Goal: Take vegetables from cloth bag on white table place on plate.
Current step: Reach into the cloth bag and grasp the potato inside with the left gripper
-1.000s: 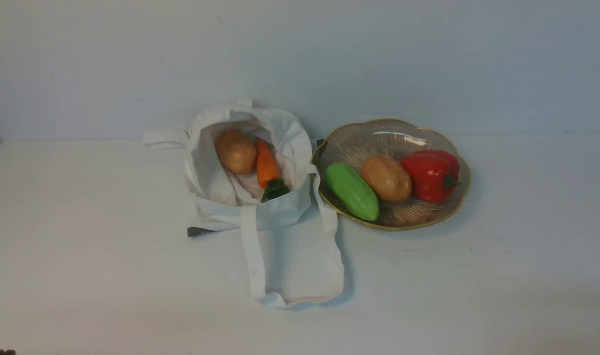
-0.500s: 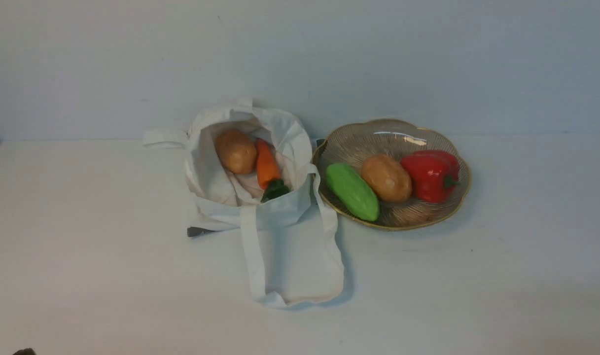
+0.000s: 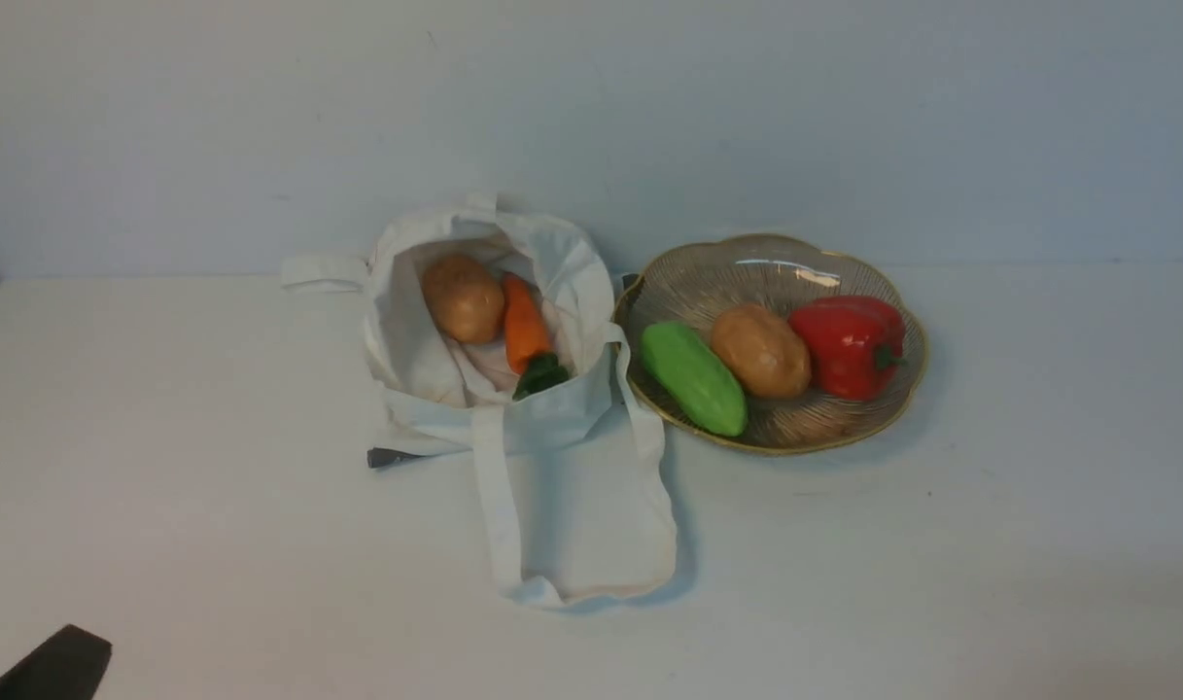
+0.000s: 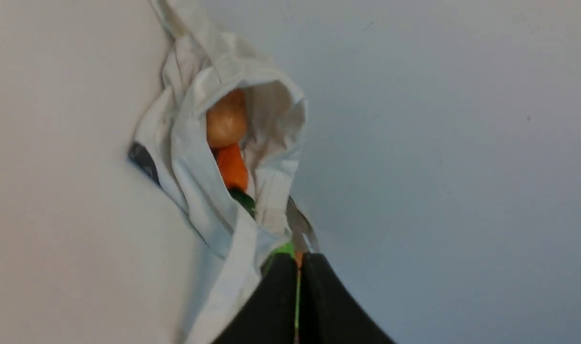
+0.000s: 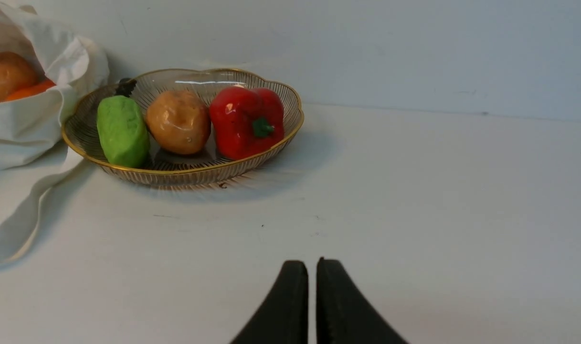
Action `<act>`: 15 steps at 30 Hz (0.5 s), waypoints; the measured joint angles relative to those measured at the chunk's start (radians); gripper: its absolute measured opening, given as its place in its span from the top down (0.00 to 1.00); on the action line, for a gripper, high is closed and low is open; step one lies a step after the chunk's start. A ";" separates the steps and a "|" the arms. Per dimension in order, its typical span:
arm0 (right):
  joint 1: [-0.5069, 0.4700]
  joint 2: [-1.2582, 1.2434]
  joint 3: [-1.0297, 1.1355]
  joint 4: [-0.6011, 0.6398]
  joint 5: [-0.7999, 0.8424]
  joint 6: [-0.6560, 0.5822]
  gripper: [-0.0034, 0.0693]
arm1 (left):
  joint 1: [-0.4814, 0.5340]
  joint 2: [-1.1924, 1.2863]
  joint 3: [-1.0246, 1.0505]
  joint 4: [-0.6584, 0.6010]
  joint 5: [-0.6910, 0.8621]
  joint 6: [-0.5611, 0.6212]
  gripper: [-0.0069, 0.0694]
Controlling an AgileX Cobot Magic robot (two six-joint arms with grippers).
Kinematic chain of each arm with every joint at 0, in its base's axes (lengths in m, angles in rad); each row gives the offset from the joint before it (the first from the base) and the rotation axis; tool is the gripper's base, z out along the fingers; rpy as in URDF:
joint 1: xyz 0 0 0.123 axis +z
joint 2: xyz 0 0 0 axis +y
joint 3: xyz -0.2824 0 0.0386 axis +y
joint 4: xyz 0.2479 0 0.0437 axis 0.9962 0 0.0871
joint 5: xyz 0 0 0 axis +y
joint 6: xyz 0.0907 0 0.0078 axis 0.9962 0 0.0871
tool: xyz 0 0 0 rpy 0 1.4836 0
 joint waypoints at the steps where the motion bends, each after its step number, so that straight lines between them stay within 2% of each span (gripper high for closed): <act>1: 0.000 0.000 0.000 0.000 0.000 0.000 0.92 | 0.000 0.011 -0.022 0.017 0.001 0.044 0.92; 4: 0.000 0.000 0.000 0.000 0.000 0.000 0.92 | 0.000 0.152 -0.175 0.052 0.027 0.187 0.92; 7: 0.000 0.000 0.000 0.000 0.000 0.000 0.92 | 0.000 0.302 -0.291 0.074 0.092 0.246 0.92; 11: 0.000 0.000 0.000 0.000 0.000 0.000 0.92 | 0.000 0.713 -0.528 0.151 0.374 0.320 0.92; 15: 0.000 0.000 0.000 0.000 0.000 0.000 0.92 | 0.000 1.116 -0.683 0.169 0.469 0.437 0.92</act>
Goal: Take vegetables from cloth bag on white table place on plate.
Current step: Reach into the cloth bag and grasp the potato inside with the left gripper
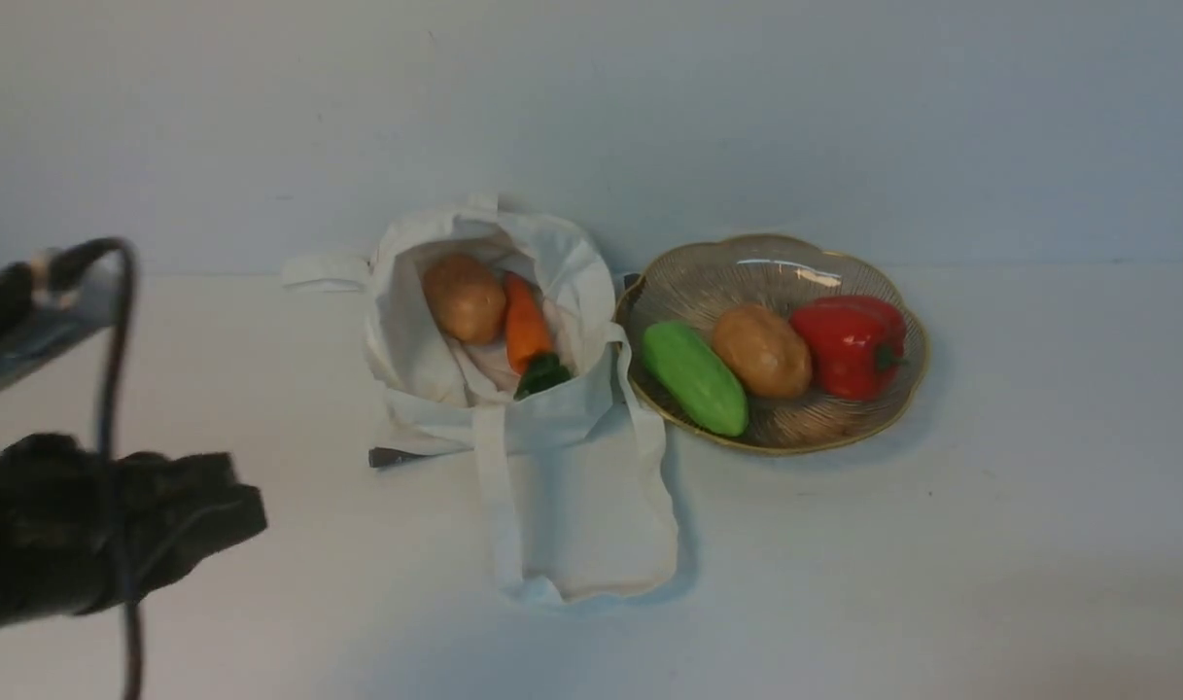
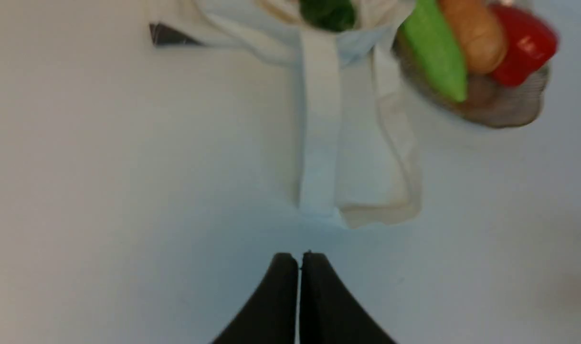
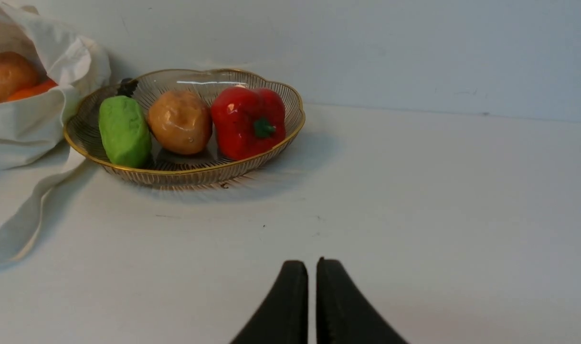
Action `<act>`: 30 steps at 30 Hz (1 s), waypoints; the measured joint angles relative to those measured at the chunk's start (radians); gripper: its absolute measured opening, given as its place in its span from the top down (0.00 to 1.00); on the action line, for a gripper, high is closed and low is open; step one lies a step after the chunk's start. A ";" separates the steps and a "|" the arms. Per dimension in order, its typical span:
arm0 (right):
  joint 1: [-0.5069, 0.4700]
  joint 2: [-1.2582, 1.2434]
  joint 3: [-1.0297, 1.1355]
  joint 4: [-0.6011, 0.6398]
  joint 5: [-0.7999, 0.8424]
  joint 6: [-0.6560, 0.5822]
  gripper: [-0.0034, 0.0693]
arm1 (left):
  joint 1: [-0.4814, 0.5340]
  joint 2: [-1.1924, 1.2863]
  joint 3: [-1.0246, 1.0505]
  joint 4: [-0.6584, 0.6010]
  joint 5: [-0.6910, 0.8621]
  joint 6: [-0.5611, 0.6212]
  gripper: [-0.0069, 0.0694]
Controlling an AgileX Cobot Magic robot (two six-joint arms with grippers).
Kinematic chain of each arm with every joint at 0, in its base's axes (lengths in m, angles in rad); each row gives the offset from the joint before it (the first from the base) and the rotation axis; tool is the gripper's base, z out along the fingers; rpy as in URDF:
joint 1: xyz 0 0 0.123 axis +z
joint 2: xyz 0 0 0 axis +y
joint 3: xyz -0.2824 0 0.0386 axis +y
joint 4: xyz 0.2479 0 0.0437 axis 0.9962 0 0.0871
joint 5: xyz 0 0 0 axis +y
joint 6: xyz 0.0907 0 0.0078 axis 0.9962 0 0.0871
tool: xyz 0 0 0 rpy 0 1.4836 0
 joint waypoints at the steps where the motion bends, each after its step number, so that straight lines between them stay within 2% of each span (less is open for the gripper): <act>1: 0.000 0.000 0.000 0.000 0.000 0.000 0.92 | 0.000 0.019 -0.007 -0.002 0.002 0.000 0.92; 4: 0.000 0.000 0.000 0.000 0.000 0.000 0.92 | -0.018 0.276 -0.146 -0.045 0.095 0.074 0.92; 6: 0.000 0.000 0.000 0.000 0.000 0.000 0.92 | -0.091 0.443 -0.297 -0.038 0.160 0.092 0.92; 8: 0.000 0.000 0.000 0.000 0.000 0.000 0.92 | -0.152 0.510 -0.384 -0.002 0.172 0.060 0.92; 10: 0.000 0.000 0.000 0.000 0.000 0.000 0.92 | -0.229 0.575 -0.492 0.095 0.173 -0.024 0.92; 11: 0.000 0.000 0.000 0.000 0.000 0.000 0.92 | -0.229 0.575 -0.492 0.095 0.173 -0.036 0.92; 12: 0.000 0.000 0.000 0.000 0.000 0.000 0.92 | -0.291 0.626 -0.587 0.246 0.170 -0.162 0.92; 13: 0.000 0.000 0.000 0.000 0.000 0.000 0.92 | -0.303 0.631 -0.608 0.263 0.168 -0.178 0.92; 14: 0.000 0.000 0.000 0.000 0.000 0.000 0.92 | -0.339 0.676 -0.681 0.387 0.165 -0.297 0.92; 15: 0.000 0.000 0.000 0.000 0.000 0.000 0.92 | -0.355 0.699 -0.722 0.457 0.165 -0.386 0.92; 18: 0.000 0.000 0.000 0.000 0.000 0.000 0.92 | -0.401 0.789 -0.863 0.697 0.183 -0.616 0.91; 19: 0.000 0.000 0.000 0.000 0.000 0.000 0.92 | -0.412 0.814 -0.897 0.746 0.191 -0.648 0.90; 20: 0.000 0.000 0.000 0.000 0.000 0.000 0.92 | -0.421 0.846 -0.938 0.796 0.202 -0.699 0.88; 24: 0.000 0.000 0.000 0.000 0.000 0.000 0.92 | -0.441 0.966 -1.069 0.898 0.223 -0.784 0.77; 28: 0.000 0.000 0.000 0.000 0.000 0.000 0.92 | -0.441 1.048 -1.161 0.961 0.234 -0.842 0.59; 30: 0.000 0.000 0.000 0.000 0.000 0.000 0.92 | -0.436 1.071 -1.180 1.013 0.234 -0.916 0.47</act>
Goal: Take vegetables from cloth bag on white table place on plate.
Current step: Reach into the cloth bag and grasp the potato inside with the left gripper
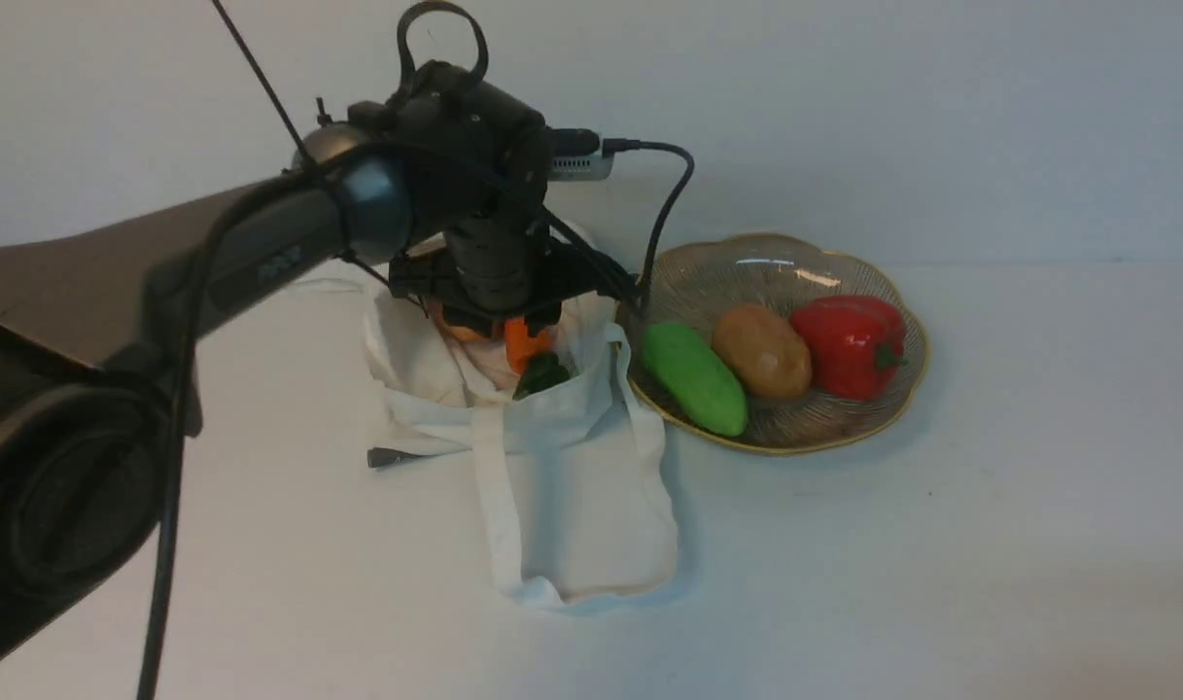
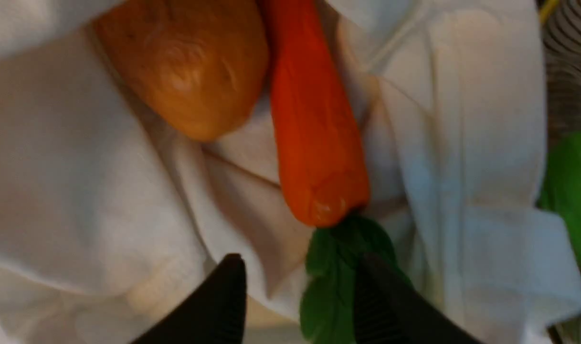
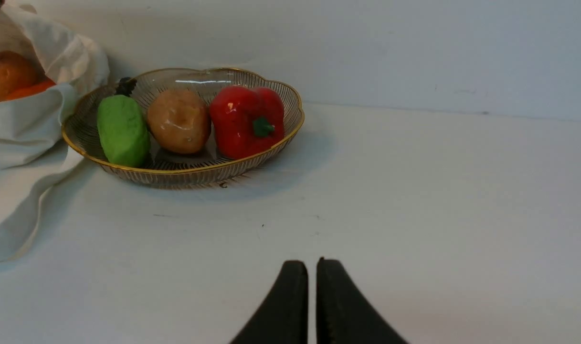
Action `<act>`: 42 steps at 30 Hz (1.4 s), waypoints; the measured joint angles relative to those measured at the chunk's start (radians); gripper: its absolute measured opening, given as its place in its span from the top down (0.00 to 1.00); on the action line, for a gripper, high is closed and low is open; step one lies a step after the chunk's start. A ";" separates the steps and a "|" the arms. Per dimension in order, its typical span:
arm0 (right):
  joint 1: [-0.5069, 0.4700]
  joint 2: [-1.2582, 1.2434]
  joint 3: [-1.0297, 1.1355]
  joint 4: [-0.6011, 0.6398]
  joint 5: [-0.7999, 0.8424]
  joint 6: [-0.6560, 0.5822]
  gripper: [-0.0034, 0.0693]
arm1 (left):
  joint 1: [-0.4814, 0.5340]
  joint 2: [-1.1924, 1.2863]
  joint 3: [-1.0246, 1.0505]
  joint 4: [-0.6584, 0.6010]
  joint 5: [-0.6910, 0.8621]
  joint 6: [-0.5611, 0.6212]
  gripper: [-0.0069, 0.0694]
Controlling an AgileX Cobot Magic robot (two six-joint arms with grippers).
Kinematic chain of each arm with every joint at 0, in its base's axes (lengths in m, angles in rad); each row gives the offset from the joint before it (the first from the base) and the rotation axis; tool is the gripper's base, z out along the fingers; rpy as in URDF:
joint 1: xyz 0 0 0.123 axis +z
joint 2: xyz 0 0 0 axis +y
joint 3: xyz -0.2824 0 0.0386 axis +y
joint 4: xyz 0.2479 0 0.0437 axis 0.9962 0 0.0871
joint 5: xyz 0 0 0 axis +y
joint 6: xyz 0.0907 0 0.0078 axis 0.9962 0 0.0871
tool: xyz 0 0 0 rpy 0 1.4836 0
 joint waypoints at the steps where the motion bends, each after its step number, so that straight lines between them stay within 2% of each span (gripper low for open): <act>1: 0.000 0.000 0.000 0.000 0.000 0.000 0.92 | 0.007 0.009 -0.003 0.041 -0.007 -0.064 0.40; 3: 0.000 0.000 0.000 0.000 0.000 0.000 0.92 | 0.017 0.024 -0.007 0.097 -0.037 -0.171 0.31; 7: 0.000 0.000 0.000 0.000 0.000 0.000 0.92 | 0.040 0.069 -0.010 0.196 -0.116 -0.342 0.21; 14: 0.000 0.000 0.000 0.000 0.000 0.000 0.92 | 0.048 0.153 -0.010 0.398 -0.183 -0.545 0.20; 20: 0.000 0.000 0.000 0.000 0.000 0.000 0.92 | 0.048 0.180 -0.010 0.474 -0.249 -0.627 0.20; 38: 0.000 0.000 0.000 0.000 0.000 0.000 0.92 | 0.065 0.213 -0.020 0.500 -0.320 -0.797 0.20; 42: 0.000 0.000 0.000 0.000 0.000 0.000 0.92 | 0.065 0.219 -0.020 0.515 -0.346 -0.801 0.25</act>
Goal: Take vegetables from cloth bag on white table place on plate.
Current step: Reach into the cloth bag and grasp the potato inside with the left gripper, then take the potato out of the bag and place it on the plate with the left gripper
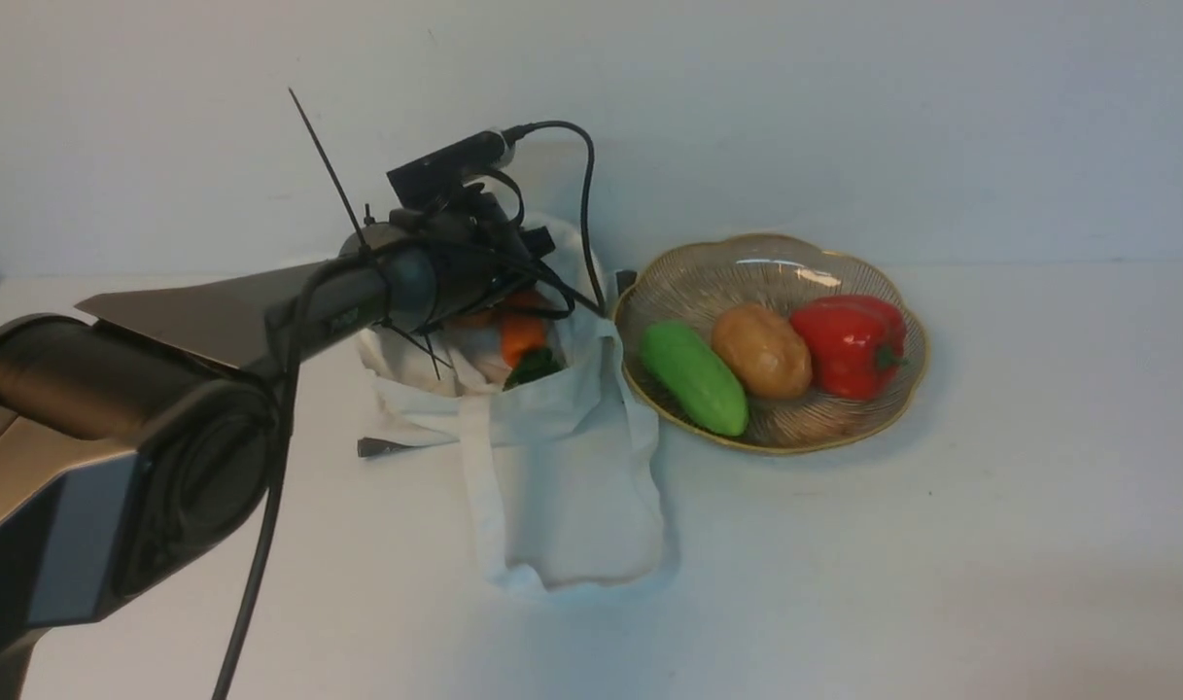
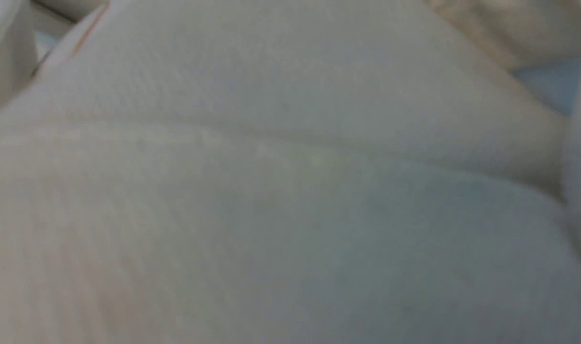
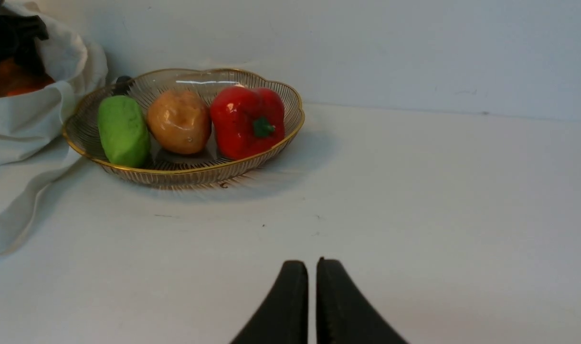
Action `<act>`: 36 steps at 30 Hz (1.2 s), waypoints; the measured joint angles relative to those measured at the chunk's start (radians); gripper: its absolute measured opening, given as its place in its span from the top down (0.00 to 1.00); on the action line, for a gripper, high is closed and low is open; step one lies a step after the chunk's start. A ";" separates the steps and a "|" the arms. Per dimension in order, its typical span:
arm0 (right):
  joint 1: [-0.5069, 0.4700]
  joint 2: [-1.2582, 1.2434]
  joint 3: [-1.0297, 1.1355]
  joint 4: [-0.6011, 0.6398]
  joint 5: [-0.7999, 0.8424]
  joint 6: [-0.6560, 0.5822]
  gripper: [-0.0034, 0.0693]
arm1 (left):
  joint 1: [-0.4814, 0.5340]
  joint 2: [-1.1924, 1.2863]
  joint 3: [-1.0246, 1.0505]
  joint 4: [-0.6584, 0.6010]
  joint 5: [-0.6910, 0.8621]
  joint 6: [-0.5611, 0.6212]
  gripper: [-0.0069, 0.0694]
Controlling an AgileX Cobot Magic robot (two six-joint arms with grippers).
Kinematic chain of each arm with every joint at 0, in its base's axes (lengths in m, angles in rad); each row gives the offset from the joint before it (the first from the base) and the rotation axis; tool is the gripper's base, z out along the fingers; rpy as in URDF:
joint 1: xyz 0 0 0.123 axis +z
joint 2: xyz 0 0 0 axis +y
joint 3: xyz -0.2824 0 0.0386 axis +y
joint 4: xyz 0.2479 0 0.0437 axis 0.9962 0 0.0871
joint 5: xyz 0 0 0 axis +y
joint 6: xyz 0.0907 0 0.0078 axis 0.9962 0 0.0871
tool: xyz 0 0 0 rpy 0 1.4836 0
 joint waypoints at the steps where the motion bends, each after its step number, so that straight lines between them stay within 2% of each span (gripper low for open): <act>1: 0.000 0.000 0.000 0.000 0.000 0.000 0.92 | 0.000 0.001 0.000 0.000 -0.003 0.000 0.26; 5: 0.000 0.000 0.000 0.000 0.000 0.000 0.92 | -0.009 -0.010 0.000 -0.019 0.014 0.065 0.26; 9: 0.000 0.000 0.000 0.000 0.000 0.000 0.92 | -0.046 -0.074 0.001 -0.124 0.139 0.306 0.26; 16: 0.000 0.000 0.000 0.000 0.000 0.000 0.92 | -0.074 -0.288 0.001 -0.467 0.380 0.776 0.26; 17: 0.000 0.000 0.000 0.000 0.000 0.000 0.92 | -0.074 -0.288 0.001 -0.477 0.396 0.790 0.26; 18: 0.000 0.000 0.000 0.000 0.000 0.000 0.92 | -0.074 -0.323 0.001 -0.565 0.448 0.891 0.26; 19: 0.000 0.000 0.000 0.000 0.000 0.000 0.92 | -0.074 -0.337 0.001 -0.611 0.474 0.937 0.26; 22: 0.000 0.000 0.000 0.000 0.000 0.000 0.92 | -0.078 -0.374 0.001 -0.815 0.488 1.121 0.26; 23: 0.000 0.000 0.000 0.000 0.000 0.000 0.92 | -0.078 -0.375 0.001 -0.828 0.488 1.133 0.26; 26: 0.000 0.000 0.000 0.000 0.000 0.000 0.92 | -0.097 -0.367 0.001 -1.016 0.482 1.296 0.26; 31: 0.000 0.000 0.000 0.000 0.000 0.000 0.92 | -0.116 -0.319 -0.009 -1.206 0.353 1.368 0.26; 36: 0.000 0.000 0.000 0.000 0.000 0.000 0.92 | -0.116 -0.260 -0.064 -1.244 0.212 1.374 0.26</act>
